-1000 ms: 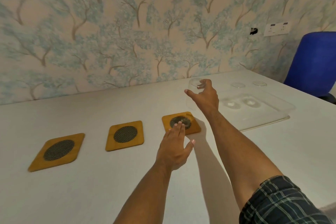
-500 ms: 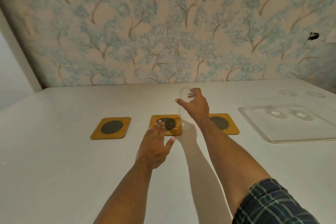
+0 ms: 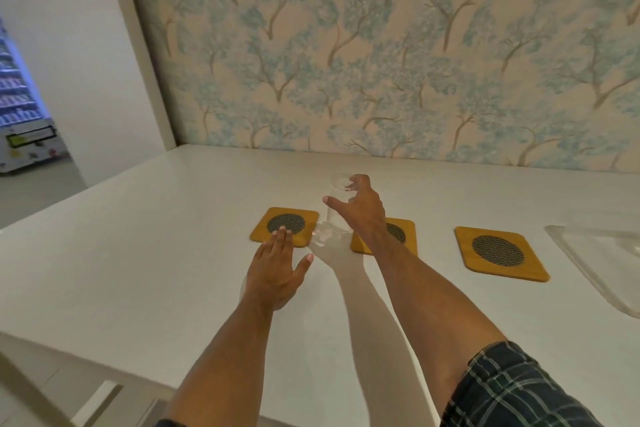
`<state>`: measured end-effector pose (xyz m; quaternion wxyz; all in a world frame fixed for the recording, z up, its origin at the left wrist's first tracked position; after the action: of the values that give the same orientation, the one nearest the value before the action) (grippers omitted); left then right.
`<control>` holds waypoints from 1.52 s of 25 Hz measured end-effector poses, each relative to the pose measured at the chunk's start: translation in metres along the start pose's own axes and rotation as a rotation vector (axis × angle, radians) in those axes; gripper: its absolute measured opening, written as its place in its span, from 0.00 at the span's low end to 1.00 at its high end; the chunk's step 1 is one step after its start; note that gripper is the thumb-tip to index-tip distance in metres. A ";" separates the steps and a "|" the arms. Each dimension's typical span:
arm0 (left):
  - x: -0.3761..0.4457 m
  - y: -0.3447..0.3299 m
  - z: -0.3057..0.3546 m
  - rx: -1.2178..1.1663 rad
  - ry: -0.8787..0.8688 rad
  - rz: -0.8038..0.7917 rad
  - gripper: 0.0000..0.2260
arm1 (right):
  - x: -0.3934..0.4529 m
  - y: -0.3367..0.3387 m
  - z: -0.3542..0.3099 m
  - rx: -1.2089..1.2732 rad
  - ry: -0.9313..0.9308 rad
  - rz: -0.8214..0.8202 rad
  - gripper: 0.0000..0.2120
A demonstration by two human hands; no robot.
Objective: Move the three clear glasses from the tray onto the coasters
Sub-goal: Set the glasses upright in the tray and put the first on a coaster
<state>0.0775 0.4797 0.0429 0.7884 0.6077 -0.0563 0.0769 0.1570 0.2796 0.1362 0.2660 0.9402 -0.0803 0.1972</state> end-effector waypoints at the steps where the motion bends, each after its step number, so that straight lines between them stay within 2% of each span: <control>1: -0.001 0.002 -0.011 0.008 0.026 0.001 0.37 | 0.001 -0.011 -0.005 0.016 0.005 -0.018 0.38; 8: -0.004 -0.013 -0.048 0.031 0.166 -0.091 0.40 | 0.012 -0.077 -0.024 0.065 0.012 -0.129 0.40; 16: -0.002 -0.018 -0.050 0.138 0.139 -0.106 0.44 | 0.019 -0.125 -0.024 0.091 0.006 -0.220 0.41; 23: -0.001 -0.020 -0.051 0.140 0.152 -0.096 0.45 | 0.032 -0.143 -0.022 0.049 0.005 -0.262 0.44; 31: 0.003 -0.027 -0.055 0.144 0.167 -0.064 0.46 | 0.036 -0.156 -0.018 0.091 0.006 -0.266 0.43; 38: 0.000 -0.022 -0.051 0.139 0.127 -0.027 0.45 | 0.022 -0.160 -0.006 0.062 -0.055 -0.299 0.45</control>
<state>0.0811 0.5238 0.0088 0.7473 0.6555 0.0078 0.1083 0.2160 0.4167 0.0749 0.2608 0.9544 0.0595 0.1322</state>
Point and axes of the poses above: each hand's wrist, its own x-axis towards the middle knuckle, its own y-axis out of the back of the hand, z = x × y, the point moved 7 cm from there along x, towards the middle knuckle, and after that the axes turned 5 degrees about y, right-handed, at the moved point
